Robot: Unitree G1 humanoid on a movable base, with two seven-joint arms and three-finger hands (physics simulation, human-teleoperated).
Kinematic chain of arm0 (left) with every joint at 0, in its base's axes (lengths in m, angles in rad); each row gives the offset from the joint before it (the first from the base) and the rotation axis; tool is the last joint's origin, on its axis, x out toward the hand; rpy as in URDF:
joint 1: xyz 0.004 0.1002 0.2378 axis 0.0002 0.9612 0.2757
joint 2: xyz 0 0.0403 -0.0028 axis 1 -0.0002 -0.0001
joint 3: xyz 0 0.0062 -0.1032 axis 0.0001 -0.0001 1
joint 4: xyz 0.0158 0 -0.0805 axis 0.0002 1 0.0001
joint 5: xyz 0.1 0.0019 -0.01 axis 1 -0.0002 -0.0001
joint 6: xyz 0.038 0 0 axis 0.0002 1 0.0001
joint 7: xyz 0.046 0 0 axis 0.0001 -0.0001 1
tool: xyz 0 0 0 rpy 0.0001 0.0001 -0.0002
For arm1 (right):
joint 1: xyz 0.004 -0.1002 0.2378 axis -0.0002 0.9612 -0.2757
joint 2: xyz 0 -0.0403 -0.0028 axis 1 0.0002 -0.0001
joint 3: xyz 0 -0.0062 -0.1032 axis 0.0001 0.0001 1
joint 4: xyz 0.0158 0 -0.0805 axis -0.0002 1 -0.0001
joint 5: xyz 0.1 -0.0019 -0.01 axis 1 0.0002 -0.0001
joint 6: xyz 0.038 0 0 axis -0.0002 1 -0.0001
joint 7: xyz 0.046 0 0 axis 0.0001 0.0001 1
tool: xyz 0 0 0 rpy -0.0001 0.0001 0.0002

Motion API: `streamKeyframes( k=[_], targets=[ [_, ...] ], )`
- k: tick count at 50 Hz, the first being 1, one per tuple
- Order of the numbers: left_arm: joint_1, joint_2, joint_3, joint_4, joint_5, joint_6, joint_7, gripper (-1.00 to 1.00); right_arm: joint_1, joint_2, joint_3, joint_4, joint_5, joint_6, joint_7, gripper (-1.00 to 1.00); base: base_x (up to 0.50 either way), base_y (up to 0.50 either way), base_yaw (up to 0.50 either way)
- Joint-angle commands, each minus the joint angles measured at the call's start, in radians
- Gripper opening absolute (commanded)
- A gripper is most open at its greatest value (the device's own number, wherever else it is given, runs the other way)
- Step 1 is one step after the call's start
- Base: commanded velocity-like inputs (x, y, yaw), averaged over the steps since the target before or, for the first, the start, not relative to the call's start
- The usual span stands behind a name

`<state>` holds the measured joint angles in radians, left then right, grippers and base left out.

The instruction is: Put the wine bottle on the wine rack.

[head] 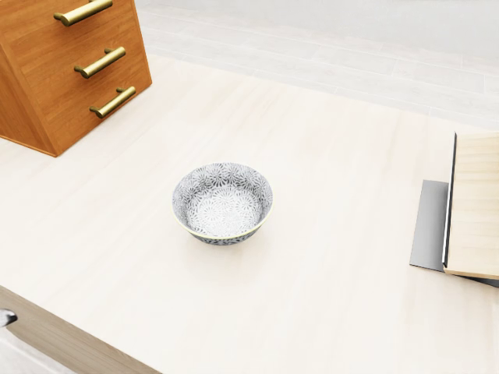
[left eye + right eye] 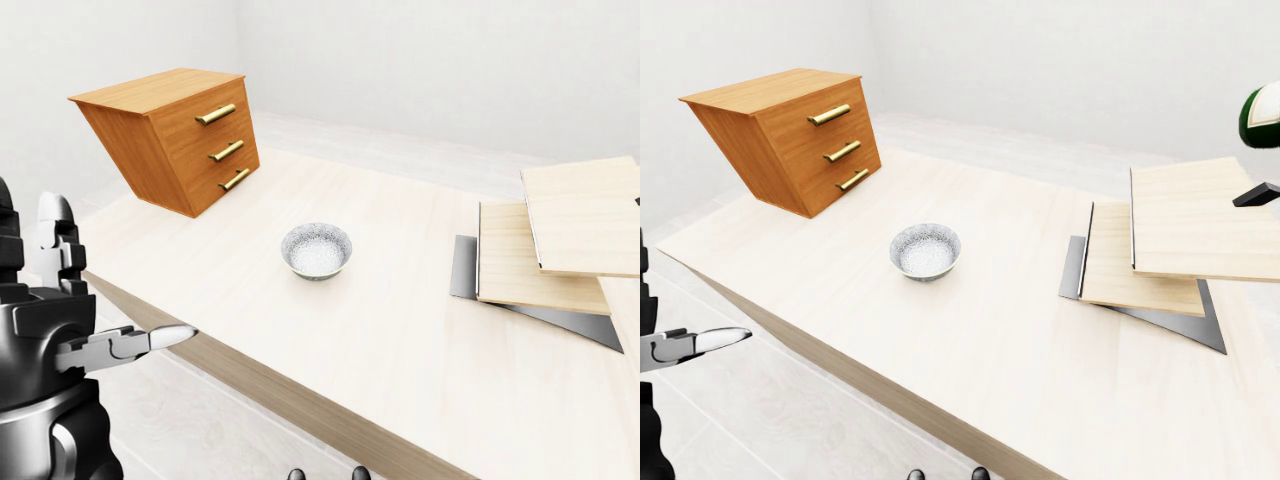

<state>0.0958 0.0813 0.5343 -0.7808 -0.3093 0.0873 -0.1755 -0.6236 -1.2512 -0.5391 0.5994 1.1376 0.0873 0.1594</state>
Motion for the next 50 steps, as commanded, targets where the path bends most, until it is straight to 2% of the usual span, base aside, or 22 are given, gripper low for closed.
streamKeyframes(
  k=[1,5,13,25,31,37,42,50],
  targets=[
    [-0.002,0.000,-0.002,0.003,0.002,0.000,0.001,1.00,-0.007,0.021,-0.012,0.037,-0.002,0.000,-0.038,-1.00,0.00,0.00,0.00],
    [0.001,-0.003,-0.009,0.009,0.009,0.000,-0.001,1.00,-0.028,0.046,0.004,0.072,0.003,0.000,-0.047,-1.00,0.00,0.00,0.00],
    [-0.002,-0.001,-0.006,0.004,0.006,0.000,0.003,1.00,-0.042,0.072,0.033,0.121,-0.030,0.000,-0.002,-1.00,0.00,0.00,0.00],
    [-0.001,-0.002,-0.012,-0.001,0.009,0.000,0.004,1.00,-0.048,0.112,0.018,0.186,-0.035,0.000,0.048,-1.00,0.00,0.00,0.00],
    [-0.004,0.000,-0.010,0.006,0.010,0.000,0.002,1.00,-0.067,0.144,0.072,0.209,-0.090,0.000,0.070,-1.00,0.00,0.00,0.00],
    [-0.005,0.000,-0.009,0.010,0.010,0.000,0.002,1.00,-0.077,0.146,0.063,0.206,-0.110,0.000,0.077,-1.00,0.00,0.00,0.00],
    [0.001,-0.005,-0.017,0.014,0.017,0.000,-0.001,1.00,-0.039,0.156,0.037,0.185,-0.110,0.000,0.081,-1.00,0.00,0.00,0.00],
    [-0.003,0.001,-0.006,0.000,0.006,0.000,0.004,1.00,-0.046,0.172,0.058,0.191,-0.142,0.000,0.100,-1.00,0.00,0.00,0.00]
  ],
)
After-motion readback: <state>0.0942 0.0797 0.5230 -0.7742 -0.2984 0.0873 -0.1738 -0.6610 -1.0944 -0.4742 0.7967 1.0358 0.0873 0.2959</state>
